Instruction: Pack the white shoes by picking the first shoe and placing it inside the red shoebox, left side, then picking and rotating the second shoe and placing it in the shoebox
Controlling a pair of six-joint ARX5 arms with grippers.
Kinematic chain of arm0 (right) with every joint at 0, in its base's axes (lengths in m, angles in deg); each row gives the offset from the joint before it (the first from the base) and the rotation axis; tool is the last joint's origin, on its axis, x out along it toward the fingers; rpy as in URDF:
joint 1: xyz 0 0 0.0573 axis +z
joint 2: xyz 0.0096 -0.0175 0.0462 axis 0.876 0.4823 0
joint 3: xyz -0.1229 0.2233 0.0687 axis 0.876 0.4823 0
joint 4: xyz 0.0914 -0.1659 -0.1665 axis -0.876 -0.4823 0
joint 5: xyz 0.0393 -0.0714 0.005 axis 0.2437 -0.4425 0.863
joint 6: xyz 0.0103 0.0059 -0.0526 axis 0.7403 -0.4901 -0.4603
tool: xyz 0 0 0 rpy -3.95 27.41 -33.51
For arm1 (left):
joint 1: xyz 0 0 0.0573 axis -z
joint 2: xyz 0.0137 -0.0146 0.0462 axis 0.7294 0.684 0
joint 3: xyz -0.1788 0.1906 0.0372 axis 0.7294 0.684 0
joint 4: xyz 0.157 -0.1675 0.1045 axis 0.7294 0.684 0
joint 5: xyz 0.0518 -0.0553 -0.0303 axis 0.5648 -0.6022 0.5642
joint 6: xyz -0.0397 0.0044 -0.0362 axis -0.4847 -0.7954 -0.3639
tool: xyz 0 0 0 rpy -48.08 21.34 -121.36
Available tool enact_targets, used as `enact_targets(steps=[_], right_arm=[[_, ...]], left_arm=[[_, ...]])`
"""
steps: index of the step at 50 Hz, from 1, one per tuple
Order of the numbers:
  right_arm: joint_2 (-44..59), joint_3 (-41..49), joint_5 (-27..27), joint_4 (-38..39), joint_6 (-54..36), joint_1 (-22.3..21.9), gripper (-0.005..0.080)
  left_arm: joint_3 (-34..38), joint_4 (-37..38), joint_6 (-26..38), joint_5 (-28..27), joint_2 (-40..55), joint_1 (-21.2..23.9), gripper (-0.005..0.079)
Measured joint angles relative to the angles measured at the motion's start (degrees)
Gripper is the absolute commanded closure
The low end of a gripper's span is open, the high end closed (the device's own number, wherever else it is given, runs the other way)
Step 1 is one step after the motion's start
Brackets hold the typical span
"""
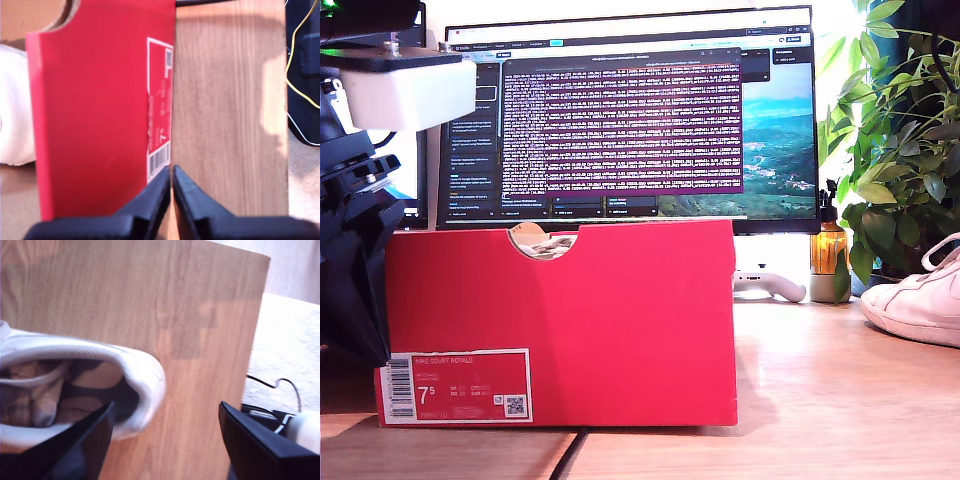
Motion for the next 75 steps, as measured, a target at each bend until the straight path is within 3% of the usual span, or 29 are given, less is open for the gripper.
enact_targets(steps=[13, 17, 25, 37, 44, 52, 56, 58, 59, 68, 69, 72, 73, 75], right_arm=[[0.00, 6.78, 1.62, 7.89, -1.29, -1.95, 0.0150], [0.00, 8.50, 1.77, 10.54, -1.29, -2.32, 0.0188], [0.00, 13.53, 3.76, 17.53, -1.31, -3.32, 0.0350], [0.00, 17.68, 6.97, 24.02, 2.60, -5.31, 0.0772], [0.00, 17.79, 7.13, 23.45, 1.09, -6.38, 0.0761], [0.00, 17.59, 6.21, 20.70, -9.44, -6.67, 0.0762], [0.09, 17.44, 4.17, 17.81, -20.17, -6.64, 0.0762], [0.24, 16.85, 2.93, 16.33, -20.17, -6.67, 0.0762], [0.39, 16.31, 2.29, 15.23, -25.99, -6.67, 0.0762], [0.96, 5.60, 0.39, 10.99, -37.31, -6.73, 0.0762], [0.96, 4.04, 0.39, 10.75, -44.37, -6.73, 0.0762], [0.96, -0.31, 0.37, 10.12, -44.37, -6.71, 0.0763], [0.96, -1.42, 0.37, 9.88, -56.83, -6.71, 0.0762], [0.94, -3.32, 0.39, 9.16, -61.20, -6.71, 0.0762]], left_arm=[[0.00, 0.00, 0.00, -0.02, 0.00, 0.00, 0.0759], [0.00, -0.02, 0.00, -0.02, 0.00, 0.00, 0.0759], [0.00, -0.02, 0.00, -0.02, 0.00, -0.02, 0.0759], [0.00, -0.02, 0.00, -0.02, 0.00, 0.00, 0.0759], [0.00, -0.02, 0.00, -0.02, 0.00, 0.00, 0.0759], [0.00, -0.02, 0.00, -0.02, 0.00, 0.00, 0.0759], [0.00, -0.02, 0.00, 0.00, 0.00, -0.02, 0.0759], [0.00, -0.02, 0.00, -0.02, 0.00, 0.00, 0.0759], [0.00, -0.02, 0.00, -0.02, 0.00, 0.00, 0.0759], [0.00, -0.02, 0.00, -0.02, 0.00, -0.02, 0.0759], [0.00, -0.02, 0.00, -0.02, 0.00, 0.00, 0.0759], [0.00, -0.02, 0.00, -0.02, 0.00, 0.00, 0.0759], [0.00, -0.02, 0.00, -0.02, 0.00, 0.00, 0.0759], [0.00, 0.00, 0.00, -0.02, 0.00, -0.02, 0.0759]])
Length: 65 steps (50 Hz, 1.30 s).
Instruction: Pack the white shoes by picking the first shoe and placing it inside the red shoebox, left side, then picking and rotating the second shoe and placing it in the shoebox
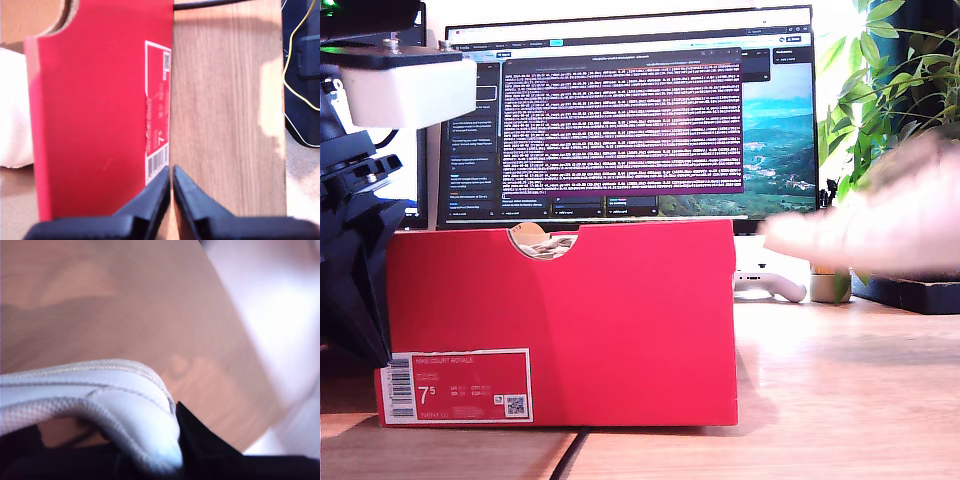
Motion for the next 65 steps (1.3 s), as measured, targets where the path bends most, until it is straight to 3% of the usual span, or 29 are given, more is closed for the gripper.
enact_targets(steps=[1, 2, 5, 12, 17, 24, 31, 37, 54, 65], right_arm=[[0.00, -0.61, 0.02, -0.59, 0.00, 0.00, 0.0762], [0.00, -1.22, 0.02, -1.25, -7.32, 0.00, 0.0763], [0.00, -2.32, 0.07, -3.30, -14.95, 0.02, 0.0762], [0.00, -5.86, 3.54, -5.73, -24.15, 0.04, 0.0762], [0.00, -11.02, 10.29, -2.84, -26.88, -0.07, 0.0762], [0.00, -16.83, 23.87, 2.45, -34.95, 1.36, 0.0762], [0.00, -17.44, 37.18, 6.84, -40.11, 5.05, 0.0762], [0.02, -17.44, 44.26, 12.76, -43.30, 9.16, 0.0762], [0.50, -17.51, 46.16, 33.16, -48.63, 21.18, 0.0762], [5.88, -17.57, 45.99, 40.22, -49.07, 24.68, 0.0762]], left_arm=[[0.00, 0.00, 0.00, 0.00, 0.00, 0.00, 0.0759], [0.00, -0.02, 0.00, 0.00, 0.00, 0.02, 0.0759], [0.00, 0.00, 0.00, 0.00, 0.00, 0.02, 0.0759], [0.00, -0.02, 0.00, 0.00, 0.00, 0.02, 0.0759], [0.00, -0.02, 0.00, 0.00, 0.00, 0.02, 0.0759], [0.00, -0.02, 0.00, 0.00, 0.00, 0.02, 0.0759], [0.00, -0.02, 0.00, 0.00, 0.00, 0.02, 0.0759], [0.00, -0.02, 0.00, 0.00, 0.00, 0.02, 0.0759], [0.00, -0.02, 0.00, 0.00, 0.00, 0.02, 0.0759], [0.00, -0.02, 0.00, -1.07, 0.00, 0.02, 0.0759]])
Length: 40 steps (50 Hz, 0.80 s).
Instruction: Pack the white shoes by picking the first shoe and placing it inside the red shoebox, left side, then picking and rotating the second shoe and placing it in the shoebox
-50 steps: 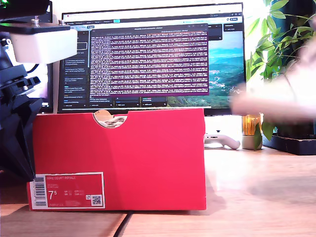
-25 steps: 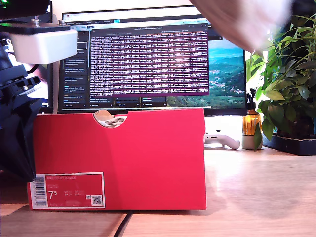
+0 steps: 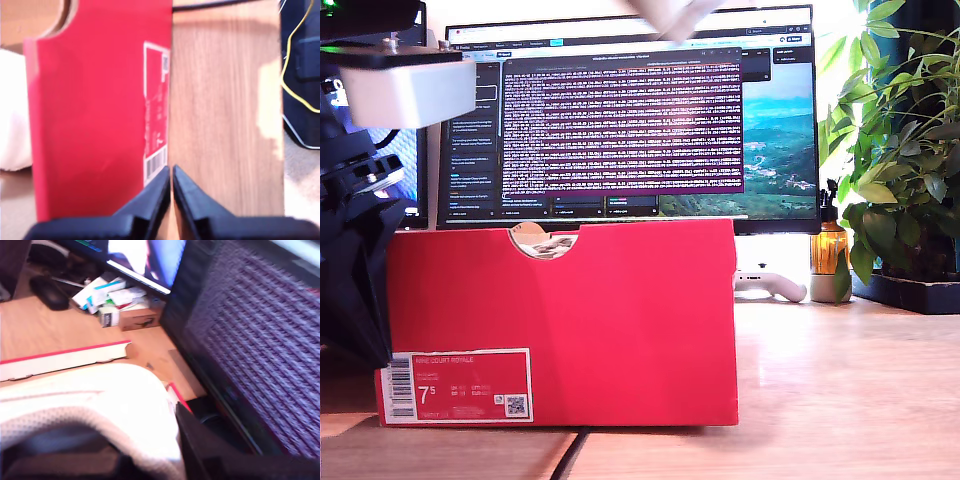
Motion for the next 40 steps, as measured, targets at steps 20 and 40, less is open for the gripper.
enact_targets(steps=[20, 40], right_arm=[[8.94, 0.00, -7.21, 8.76, -5.66, -0.20, 0.0762], [16.22, 0.00, -8.92, 9.42, -9.29, -0.20, 0.0762]], left_arm=[[0.00, 0.00, 0.00, -2.99, 0.00, -0.02, 0.0759], [0.00, -0.02, 0.00, -3.32, 0.00, 0.00, 0.0759]])
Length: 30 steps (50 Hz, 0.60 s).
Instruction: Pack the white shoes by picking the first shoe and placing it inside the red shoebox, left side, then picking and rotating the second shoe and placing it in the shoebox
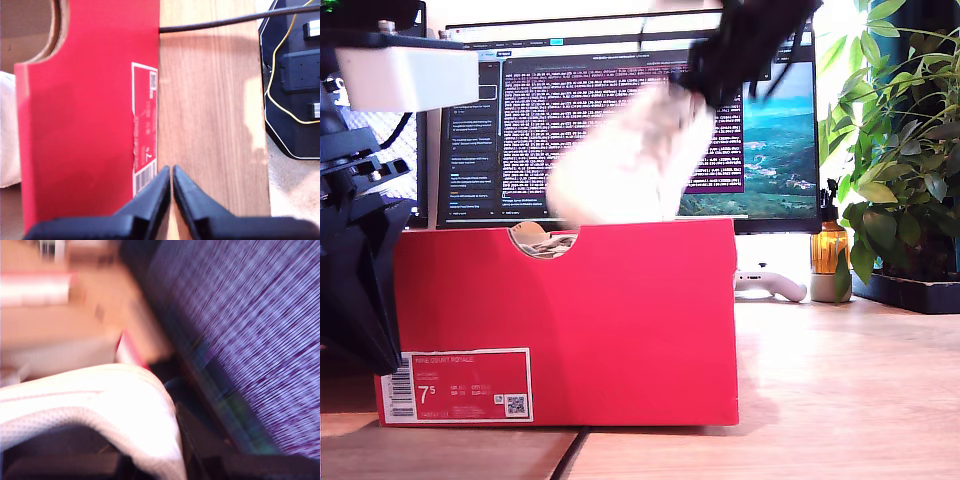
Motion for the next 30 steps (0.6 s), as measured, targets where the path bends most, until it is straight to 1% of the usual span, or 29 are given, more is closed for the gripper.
enact_targets(steps=[6, 14, 23, 30], right_arm=[[2.43, 0.00, -1.18, -1.31, -1.46, 0.00, 0.0762], [2.71, 0.00, -1.88, -3.30, -4.96, 0.00, 0.0762], [2.71, 0.00, -3.67, -7.48, -5.97, 0.04, 0.0762], [2.71, 0.00, -6.14, -10.80, -7.72, 0.42, 0.0762]], left_arm=[[0.00, 0.02, 0.00, -0.02, 0.00, 0.00, 0.0759], [0.00, 0.00, 0.00, -0.02, 0.00, -0.02, 0.0759], [0.00, 0.00, 0.00, -0.02, 0.00, -0.02, 0.0759], [0.00, 0.00, 0.00, -0.02, 0.00, -0.02, 0.0759]])
